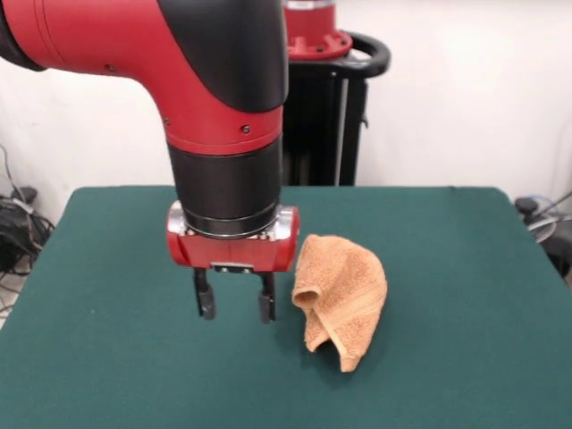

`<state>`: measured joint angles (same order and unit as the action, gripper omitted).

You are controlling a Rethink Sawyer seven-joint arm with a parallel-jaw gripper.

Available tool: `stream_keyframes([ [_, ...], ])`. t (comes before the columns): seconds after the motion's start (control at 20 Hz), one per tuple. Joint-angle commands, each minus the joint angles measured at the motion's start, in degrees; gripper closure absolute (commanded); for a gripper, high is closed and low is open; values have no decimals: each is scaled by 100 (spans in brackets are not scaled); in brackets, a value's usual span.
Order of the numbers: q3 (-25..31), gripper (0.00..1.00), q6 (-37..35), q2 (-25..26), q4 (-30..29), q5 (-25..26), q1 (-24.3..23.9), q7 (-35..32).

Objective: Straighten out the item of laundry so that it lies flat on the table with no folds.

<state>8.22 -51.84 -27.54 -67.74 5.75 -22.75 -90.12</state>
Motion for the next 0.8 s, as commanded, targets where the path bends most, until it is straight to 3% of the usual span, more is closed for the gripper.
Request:
stream_keyframes([
  [0.05, 700, 0, -302, -11, -570, -241, -61, 151],
  [0.55, 541, 0, -709, 278, -341, 87, 24, 236],
  [0.8, 341, 0, -1252, 535, 97, 330, 221, 184],
])
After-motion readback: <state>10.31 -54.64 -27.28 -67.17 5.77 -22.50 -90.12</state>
